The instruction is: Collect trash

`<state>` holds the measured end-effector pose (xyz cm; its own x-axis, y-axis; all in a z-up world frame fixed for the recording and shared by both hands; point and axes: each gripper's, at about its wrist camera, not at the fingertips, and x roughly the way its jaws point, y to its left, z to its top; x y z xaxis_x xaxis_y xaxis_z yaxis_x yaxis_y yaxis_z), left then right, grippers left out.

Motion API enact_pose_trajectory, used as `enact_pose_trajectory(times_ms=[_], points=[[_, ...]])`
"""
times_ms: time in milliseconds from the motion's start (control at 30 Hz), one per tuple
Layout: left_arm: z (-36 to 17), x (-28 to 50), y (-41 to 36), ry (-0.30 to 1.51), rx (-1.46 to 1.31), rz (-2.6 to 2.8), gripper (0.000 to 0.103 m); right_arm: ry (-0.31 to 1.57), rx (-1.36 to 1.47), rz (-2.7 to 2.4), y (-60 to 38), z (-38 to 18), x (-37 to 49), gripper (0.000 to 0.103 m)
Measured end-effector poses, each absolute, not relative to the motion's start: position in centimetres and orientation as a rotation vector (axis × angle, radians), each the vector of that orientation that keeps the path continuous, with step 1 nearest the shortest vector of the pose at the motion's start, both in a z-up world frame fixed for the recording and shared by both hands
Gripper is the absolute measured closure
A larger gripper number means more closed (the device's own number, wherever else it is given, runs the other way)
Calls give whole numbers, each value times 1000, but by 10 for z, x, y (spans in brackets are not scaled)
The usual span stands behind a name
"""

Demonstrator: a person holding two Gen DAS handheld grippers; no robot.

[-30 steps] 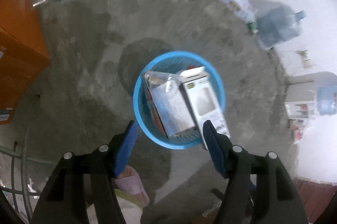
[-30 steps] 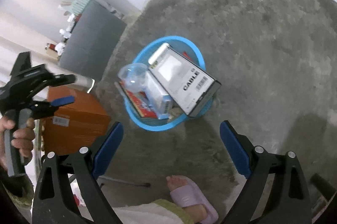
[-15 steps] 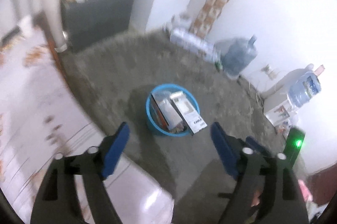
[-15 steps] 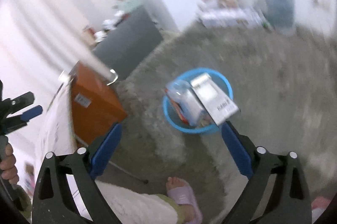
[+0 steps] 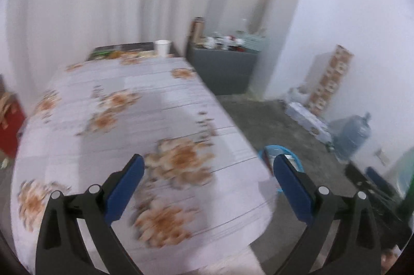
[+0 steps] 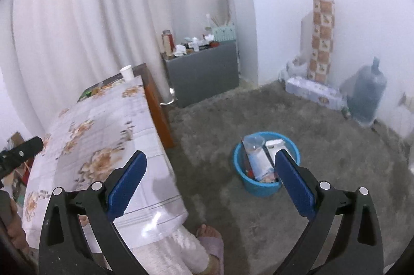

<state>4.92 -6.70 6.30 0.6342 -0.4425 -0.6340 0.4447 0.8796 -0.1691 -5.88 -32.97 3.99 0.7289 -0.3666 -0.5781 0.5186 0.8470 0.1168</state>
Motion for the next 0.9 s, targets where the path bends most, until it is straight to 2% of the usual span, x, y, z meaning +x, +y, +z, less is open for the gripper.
enact_pose_trajectory(times_ms=[200, 400, 900], points=[[53, 42, -54, 699, 43, -331, 5, 570, 120, -532, -285, 49, -59, 7], [36, 35, -67, 771, 101, -253, 5, 638, -110, -617, -268, 37, -52, 8], [27, 26, -118, 819, 216, -273, 5, 710, 41, -754, -317, 26, -82, 8]])
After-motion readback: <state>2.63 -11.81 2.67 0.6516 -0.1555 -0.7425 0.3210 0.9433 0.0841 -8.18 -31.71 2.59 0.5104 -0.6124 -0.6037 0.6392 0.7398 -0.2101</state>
